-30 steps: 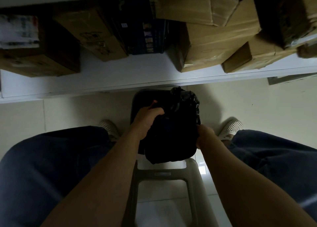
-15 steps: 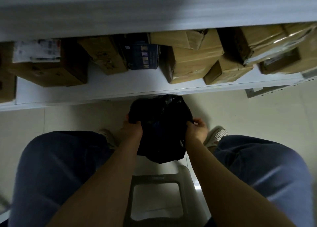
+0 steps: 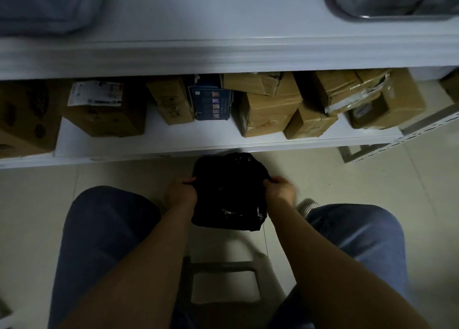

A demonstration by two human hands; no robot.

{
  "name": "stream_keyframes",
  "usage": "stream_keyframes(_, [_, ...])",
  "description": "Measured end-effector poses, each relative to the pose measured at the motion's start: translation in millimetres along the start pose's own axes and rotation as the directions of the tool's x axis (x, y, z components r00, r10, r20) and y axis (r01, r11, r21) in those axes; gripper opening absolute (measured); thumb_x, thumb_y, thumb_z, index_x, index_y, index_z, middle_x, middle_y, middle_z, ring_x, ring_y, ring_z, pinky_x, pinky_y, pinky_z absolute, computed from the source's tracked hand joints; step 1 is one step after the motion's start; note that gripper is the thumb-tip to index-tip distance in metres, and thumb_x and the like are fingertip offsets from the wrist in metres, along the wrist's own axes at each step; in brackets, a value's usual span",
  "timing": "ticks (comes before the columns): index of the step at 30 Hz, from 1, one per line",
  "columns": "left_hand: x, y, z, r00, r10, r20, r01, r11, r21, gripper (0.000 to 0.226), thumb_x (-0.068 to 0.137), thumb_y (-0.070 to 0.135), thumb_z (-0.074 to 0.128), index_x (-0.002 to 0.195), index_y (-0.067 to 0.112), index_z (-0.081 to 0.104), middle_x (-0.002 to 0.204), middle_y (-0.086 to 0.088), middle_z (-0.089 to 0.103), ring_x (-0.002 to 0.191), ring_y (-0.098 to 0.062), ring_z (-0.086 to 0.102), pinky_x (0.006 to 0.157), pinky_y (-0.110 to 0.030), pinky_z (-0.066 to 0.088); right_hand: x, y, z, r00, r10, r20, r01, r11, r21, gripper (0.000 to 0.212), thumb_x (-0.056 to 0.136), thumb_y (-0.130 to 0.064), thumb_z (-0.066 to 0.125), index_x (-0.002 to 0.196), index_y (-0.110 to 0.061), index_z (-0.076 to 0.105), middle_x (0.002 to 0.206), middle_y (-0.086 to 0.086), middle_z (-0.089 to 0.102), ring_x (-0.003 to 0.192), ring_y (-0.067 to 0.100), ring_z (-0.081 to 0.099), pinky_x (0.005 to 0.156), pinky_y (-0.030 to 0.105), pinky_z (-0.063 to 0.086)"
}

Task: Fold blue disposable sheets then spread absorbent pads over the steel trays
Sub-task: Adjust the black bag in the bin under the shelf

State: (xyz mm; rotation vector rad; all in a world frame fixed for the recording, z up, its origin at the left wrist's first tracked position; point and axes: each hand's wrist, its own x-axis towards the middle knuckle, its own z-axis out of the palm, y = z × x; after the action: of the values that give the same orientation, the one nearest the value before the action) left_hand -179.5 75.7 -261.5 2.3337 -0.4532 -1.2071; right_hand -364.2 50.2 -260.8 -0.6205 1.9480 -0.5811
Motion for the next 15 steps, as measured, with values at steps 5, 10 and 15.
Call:
stream_keyframes(5, [-9, -2, -1, 1.0, 0.012, 0.007, -0.012, 1.0, -0.023, 0.026, 0.098, 0.016, 0.046, 0.117, 0.01, 0.063, 0.122, -0.016, 0.06, 0.099, -0.031, 0.059, 0.079, -0.028, 0.048, -13, -6, -3, 0.997, 0.056, 0.057, -0.064, 0.984, 0.163, 0.031, 0.084, 0.0, 0.055, 0.112, -0.008, 0.065, 0.084, 0.01, 0.065, 0.073, 0.025, 0.059, 0.071, 0.031, 0.051])
stream_keyframes(10, [-20, -8, -2, 0.991, 0.019, -0.133, 0.005, 0.984, 0.179, 0.032, 0.093, 0.012, 0.048, 0.124, 0.004, 0.054, 0.126, -0.02, 0.053, 0.107, -0.034, 0.055, 0.09, -0.037, 0.049, -18, -6, -12, 0.99, 0.083, 0.118, -0.095, 0.99, 0.104, 0.033, 0.082, 0.01, 0.055, 0.111, -0.001, 0.066, 0.079, 0.011, 0.063, 0.066, 0.022, 0.056, 0.066, 0.026, 0.047])
stream_keyframes(15, [-42, -5, 22, 0.82, 0.56, 0.117, -0.531, 0.668, 0.522, 0.06, 0.082, 0.018, 0.059, 0.137, 0.019, 0.038, 0.143, -0.008, 0.038, 0.126, -0.032, 0.039, 0.104, -0.044, 0.038, -26, -7, -13, 0.96, 0.067, 0.271, -0.039, 0.994, -0.104, 0.022, 0.081, 0.001, 0.068, 0.103, -0.006, 0.069, 0.068, 0.001, 0.056, 0.056, 0.011, 0.049, 0.056, 0.02, 0.042])
